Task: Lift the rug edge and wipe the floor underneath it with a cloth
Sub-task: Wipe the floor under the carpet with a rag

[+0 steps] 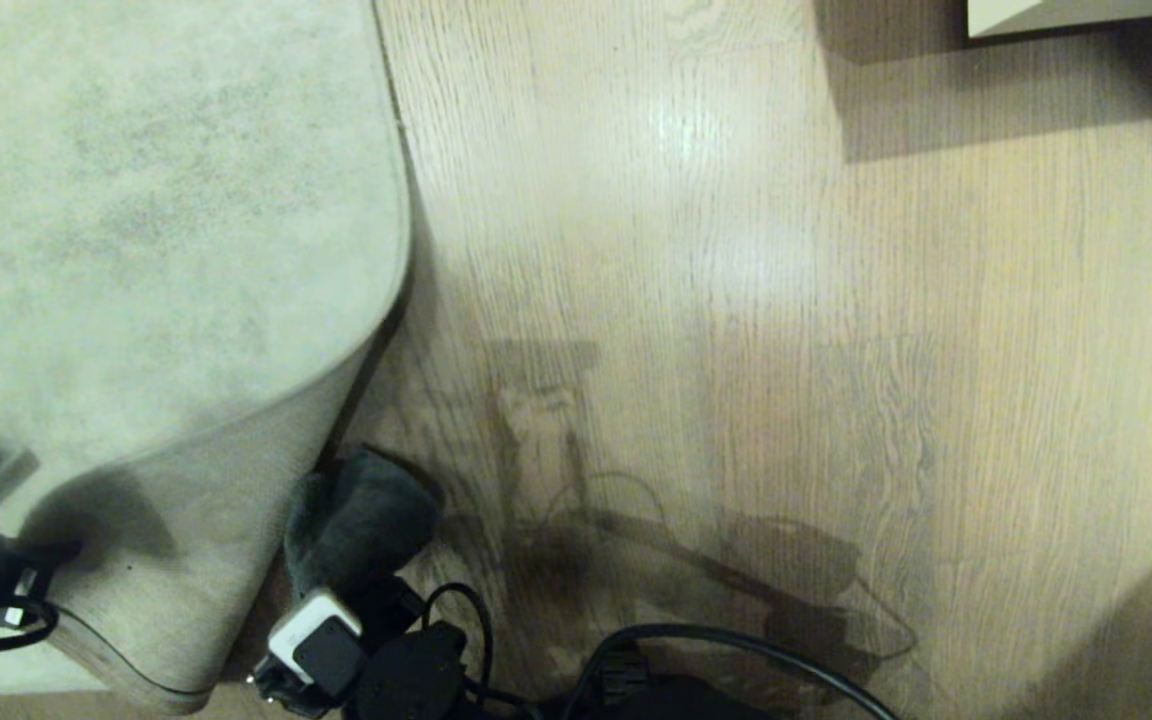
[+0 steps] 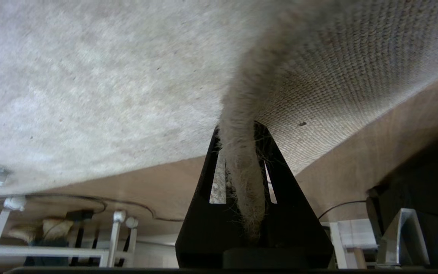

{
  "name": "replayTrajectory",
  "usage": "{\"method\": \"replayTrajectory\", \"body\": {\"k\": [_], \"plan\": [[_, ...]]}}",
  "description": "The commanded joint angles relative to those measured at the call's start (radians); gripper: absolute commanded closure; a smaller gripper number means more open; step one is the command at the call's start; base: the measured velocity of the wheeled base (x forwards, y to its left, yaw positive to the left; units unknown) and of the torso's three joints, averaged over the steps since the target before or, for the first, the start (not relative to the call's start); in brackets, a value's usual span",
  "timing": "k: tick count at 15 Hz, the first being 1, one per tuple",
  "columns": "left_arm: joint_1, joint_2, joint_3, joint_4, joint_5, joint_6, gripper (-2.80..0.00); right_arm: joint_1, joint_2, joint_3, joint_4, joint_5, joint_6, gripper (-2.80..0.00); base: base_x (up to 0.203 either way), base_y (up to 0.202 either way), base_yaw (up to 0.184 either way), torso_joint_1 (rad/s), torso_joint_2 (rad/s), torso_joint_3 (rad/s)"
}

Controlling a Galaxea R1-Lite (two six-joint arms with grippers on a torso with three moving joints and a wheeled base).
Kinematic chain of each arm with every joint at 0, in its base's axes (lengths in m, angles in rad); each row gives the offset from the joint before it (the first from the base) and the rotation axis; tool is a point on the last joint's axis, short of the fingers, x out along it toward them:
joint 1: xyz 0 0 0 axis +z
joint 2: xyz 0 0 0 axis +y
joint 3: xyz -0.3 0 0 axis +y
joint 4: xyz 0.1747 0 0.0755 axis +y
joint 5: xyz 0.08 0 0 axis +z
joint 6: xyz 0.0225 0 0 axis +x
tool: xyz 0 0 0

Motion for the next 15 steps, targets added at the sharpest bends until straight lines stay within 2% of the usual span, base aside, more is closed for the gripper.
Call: {"method": "replayTrajectory", "body": {"k": [1, 6, 9, 15], "plan": [[-0.001, 0.003, 0.006, -0.002, -0.002, 0.004, 0.00, 0.018, 0.055, -0.006, -0.009, -0.002, -0.002, 0.00, 0.000, 0.000, 0.000, 0.000, 0.00, 0.000], [-0.001, 0.006, 0.009, -0.002, -0.002, 0.004, 0.00, -0.005, 0.088, -0.085, 0.026, -0.001, 0.010, 0.00, 0.000, 0.000, 0.000, 0.000, 0.00, 0.000], [-0.001, 0.006, 0.009, -0.002, -0.002, 0.004, 0.00, -0.052, 0.102, -0.137, 0.036, -0.004, 0.006, 0.00, 0.000, 0.000, 0.000, 0.000, 0.00, 0.000], [-0.002, 0.011, 0.009, -0.002, -0.002, 0.004, 0.00, -0.151, 0.047, -0.140, 0.028, -0.008, -0.005, 0.00, 0.000, 0.000, 0.000, 0.000, 0.00, 0.000]]}}
